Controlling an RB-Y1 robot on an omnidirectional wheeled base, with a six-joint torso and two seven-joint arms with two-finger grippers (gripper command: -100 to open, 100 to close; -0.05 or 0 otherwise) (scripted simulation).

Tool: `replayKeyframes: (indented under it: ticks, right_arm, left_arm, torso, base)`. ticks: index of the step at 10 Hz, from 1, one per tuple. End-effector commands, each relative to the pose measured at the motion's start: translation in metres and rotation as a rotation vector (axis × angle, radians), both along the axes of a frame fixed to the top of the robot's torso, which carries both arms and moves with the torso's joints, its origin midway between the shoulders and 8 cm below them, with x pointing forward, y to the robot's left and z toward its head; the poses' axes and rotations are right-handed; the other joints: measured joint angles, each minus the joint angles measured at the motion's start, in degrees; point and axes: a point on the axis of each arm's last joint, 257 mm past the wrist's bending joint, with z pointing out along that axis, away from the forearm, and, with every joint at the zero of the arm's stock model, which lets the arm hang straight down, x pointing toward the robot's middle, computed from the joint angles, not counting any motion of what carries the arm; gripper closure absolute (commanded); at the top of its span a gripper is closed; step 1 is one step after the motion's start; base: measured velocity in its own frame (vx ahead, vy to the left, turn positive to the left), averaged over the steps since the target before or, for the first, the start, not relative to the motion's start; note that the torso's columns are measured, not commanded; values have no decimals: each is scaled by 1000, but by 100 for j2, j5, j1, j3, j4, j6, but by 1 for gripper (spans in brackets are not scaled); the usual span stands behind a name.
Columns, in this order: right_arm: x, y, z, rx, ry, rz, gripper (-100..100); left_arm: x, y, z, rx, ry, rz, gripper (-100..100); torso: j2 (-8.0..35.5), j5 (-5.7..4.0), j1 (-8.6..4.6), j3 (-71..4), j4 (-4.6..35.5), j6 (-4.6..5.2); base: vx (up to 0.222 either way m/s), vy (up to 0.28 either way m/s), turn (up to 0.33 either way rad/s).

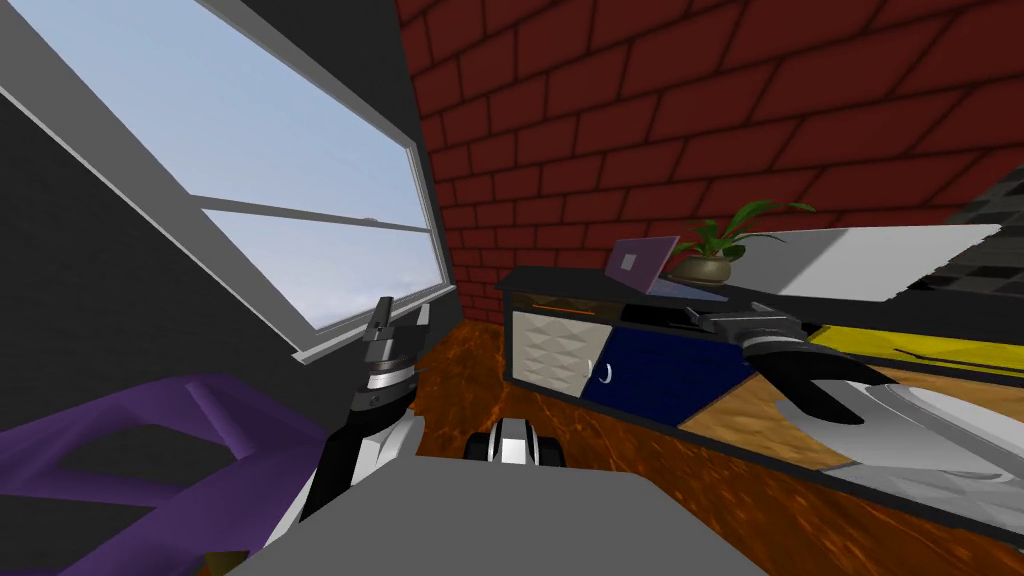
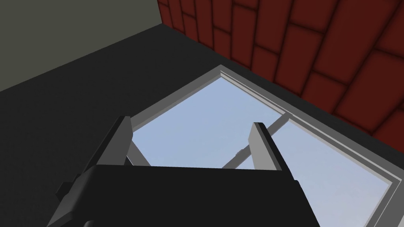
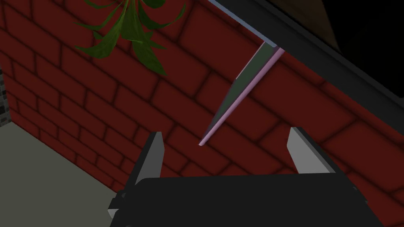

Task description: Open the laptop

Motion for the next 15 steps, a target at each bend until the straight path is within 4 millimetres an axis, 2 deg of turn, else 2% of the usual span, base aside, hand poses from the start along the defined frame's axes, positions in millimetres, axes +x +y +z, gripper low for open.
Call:
replayKeyframes:
  ticks: [1,2,8,10,11,12,13,15]
  right_arm:
    - [-4,-25,22,-121,50,-100,-100]
    - [-4,-26,22,-122,51,-105,-100]
    - [-13,-57,53,-301,142,-262,-100]
    - [-13,-57,54,-304,143,-264,-100]
    - [-11,-59,62,-308,145,-267,-100]
    - [-13,-57,58,-307,145,-266,-100]
    - [-13,-58,59,-307,145,-266,100]
    - [-11,-68,62,-242,133,-270,100]
  left_arm:
    - [0,0,0,0,0,0,0]
    - [0,0,0,0,0,0,0]
    - [0,0,0,0,0,0,0]
    - [0,0,0,0,0,0,0]
    - [0,0,0,0,0,0,0]
    - [0,0,0,0,0,0,0]
    - [0,0,0,0,0,0,0]
    - [0,0,0,0,0,0,0]
  torso:
    - [6,-1,-7,2,1,-1]
    - [12,-4,-14,7,3,-1]
    - [9,-2,-6,5,2,1]
    - [10,-3,-9,5,2,-1]
    - [38,-3,-5,22,10,4]
    - [37,-2,-13,24,13,3]
    - [34,-4,-6,21,10,1]
    - [10,-3,-8,3,-2,-8]
  base:
    - [158,40,119]
    - [108,19,57]
    - [124,-13,93]
    - [103,-26,73]
    - [59,-43,-10]
    - [36,-29,3]
    - [7,-6,-11]
    - [-26,-5,30]
